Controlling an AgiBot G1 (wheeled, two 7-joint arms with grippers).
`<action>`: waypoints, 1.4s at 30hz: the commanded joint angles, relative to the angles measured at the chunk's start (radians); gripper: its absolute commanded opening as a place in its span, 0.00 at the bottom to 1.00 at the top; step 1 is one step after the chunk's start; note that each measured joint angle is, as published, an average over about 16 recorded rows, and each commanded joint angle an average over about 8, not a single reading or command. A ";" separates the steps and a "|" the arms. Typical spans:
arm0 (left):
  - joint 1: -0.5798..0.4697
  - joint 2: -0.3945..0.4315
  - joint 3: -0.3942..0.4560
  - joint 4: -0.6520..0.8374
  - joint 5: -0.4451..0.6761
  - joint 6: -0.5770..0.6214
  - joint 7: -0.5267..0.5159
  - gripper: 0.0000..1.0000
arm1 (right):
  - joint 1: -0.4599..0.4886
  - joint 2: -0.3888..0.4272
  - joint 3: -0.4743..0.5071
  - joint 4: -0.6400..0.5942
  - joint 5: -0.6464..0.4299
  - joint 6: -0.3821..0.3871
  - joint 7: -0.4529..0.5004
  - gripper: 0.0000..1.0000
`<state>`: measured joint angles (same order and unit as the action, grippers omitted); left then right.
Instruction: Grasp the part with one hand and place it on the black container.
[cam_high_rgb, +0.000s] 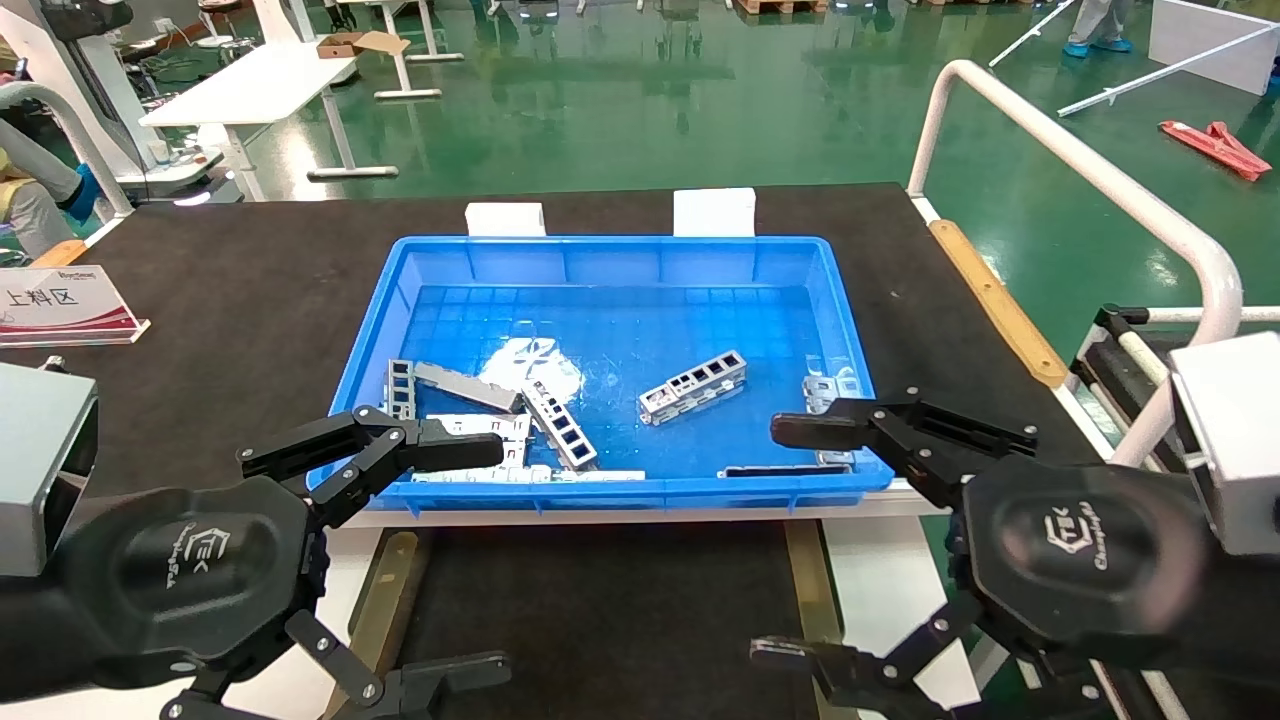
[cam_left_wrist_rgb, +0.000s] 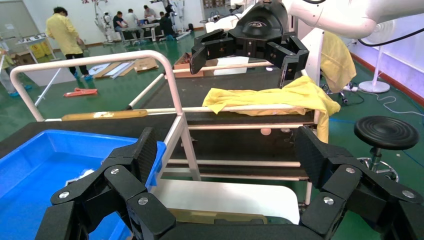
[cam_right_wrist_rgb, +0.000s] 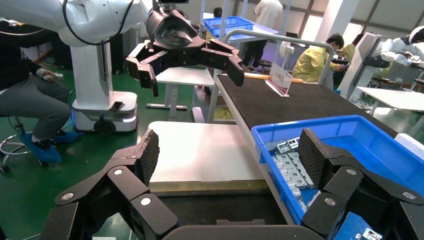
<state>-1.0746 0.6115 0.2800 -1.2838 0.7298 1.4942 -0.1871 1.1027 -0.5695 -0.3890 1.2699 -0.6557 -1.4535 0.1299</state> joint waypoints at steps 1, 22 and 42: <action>0.000 0.000 0.000 0.000 0.000 0.000 0.000 1.00 | 0.000 0.000 0.000 0.000 0.000 0.000 0.000 1.00; 0.000 0.000 0.000 0.000 0.000 0.000 0.000 1.00 | 0.000 0.000 0.000 0.000 0.000 0.000 0.000 1.00; 0.000 0.000 0.000 0.000 0.000 0.000 0.000 1.00 | 0.000 0.000 0.000 0.000 0.000 0.000 0.000 1.00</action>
<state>-1.0747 0.6114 0.2800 -1.2838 0.7301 1.4940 -0.1872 1.1027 -0.5695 -0.3890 1.2699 -0.6557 -1.4535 0.1299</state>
